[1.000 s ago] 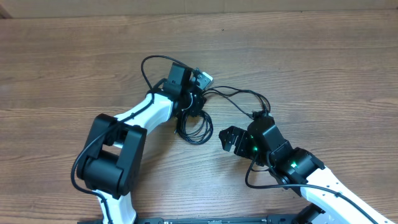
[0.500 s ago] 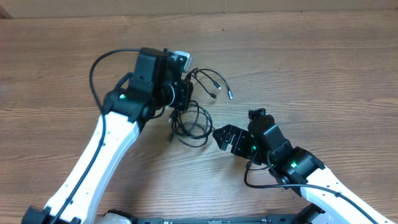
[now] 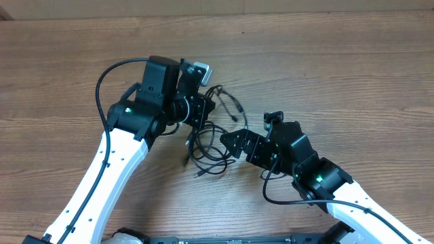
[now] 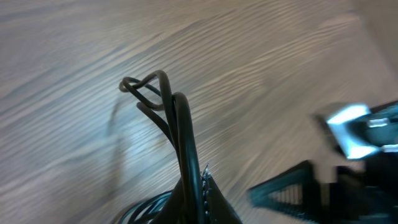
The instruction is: Untangle cables
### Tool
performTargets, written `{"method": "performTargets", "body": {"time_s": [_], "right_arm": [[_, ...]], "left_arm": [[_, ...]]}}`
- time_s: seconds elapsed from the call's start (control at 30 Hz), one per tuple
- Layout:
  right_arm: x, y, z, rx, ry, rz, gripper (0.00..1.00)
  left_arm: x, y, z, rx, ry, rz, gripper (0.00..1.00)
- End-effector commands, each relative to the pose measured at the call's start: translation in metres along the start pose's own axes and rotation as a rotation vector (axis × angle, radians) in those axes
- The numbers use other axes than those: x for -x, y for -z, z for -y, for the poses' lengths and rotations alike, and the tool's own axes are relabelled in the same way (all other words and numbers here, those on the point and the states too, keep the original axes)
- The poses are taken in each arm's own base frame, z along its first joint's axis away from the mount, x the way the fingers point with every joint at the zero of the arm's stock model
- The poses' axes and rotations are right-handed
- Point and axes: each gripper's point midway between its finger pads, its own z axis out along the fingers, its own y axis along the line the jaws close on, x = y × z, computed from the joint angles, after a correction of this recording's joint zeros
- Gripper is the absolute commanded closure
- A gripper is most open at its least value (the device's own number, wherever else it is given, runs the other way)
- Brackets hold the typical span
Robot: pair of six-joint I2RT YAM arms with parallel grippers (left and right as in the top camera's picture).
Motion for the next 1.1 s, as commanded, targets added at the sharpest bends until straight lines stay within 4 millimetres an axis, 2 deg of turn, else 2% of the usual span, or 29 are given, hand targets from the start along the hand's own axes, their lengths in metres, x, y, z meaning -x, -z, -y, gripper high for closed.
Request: {"method": "performTargets", "body": {"time_s": [0.0, 0.2, 0.37, 0.43, 0.47, 0.53, 0.67, 0.77, 0.9, 0.97, 1.07], "right_arm": [[-0.006, -0.007, -0.001, 0.019, 0.009, -0.041, 0.0], [-0.009, -0.017, -0.006, 0.056, 0.013, -0.075, 0.0], [-0.009, -0.02, -0.001, 0.034, 0.008, -0.076, 0.0], [-0.008, -0.02, 0.002, 0.023, 0.072, -0.068, 0.0], [-0.007, -0.02, 0.003, 0.026, 0.18, -0.067, 0.0], [-0.012, -0.019, 0.01, 0.003, 0.317, -0.089, 0.0], [-0.022, -0.017, 0.036, -0.097, 0.319, -0.137, 0.0], [-0.023, -0.014, 0.054, -0.183, 0.303, -0.14, 0.01], [-0.017, -0.012, 0.082, -0.32, 0.287, -0.112, 0.1], [-0.012, -0.011, 0.097, -0.399, 0.277, -0.086, 0.15], [-0.003, -0.004, 0.117, -0.513, 0.182, -0.012, 0.16]], "left_arm": [[0.008, 0.007, 0.029, -0.149, -0.044, 0.019, 0.96], [0.004, 0.003, 0.039, -0.163, -0.062, 0.004, 0.96], [0.003, 0.002, 0.042, -0.16, -0.074, 0.003, 0.96], [0.003, 0.0, 0.033, -0.109, -0.071, 0.005, 0.96], [0.003, 0.0, 0.029, -0.085, -0.069, 0.005, 0.96], [0.001, 0.0, 0.027, -0.073, -0.062, -0.006, 0.96], [0.009, 0.003, 0.031, -0.102, -0.05, 0.027, 0.96], [0.034, 0.017, 0.045, -0.204, -0.01, 0.116, 0.96], [0.07, 0.055, 0.056, -0.359, 0.028, 0.246, 0.96], [0.08, 0.069, 0.043, -0.353, 0.068, 0.293, 0.96], [0.083, 0.081, 0.007, -0.284, 0.145, 0.323, 0.96]]}}
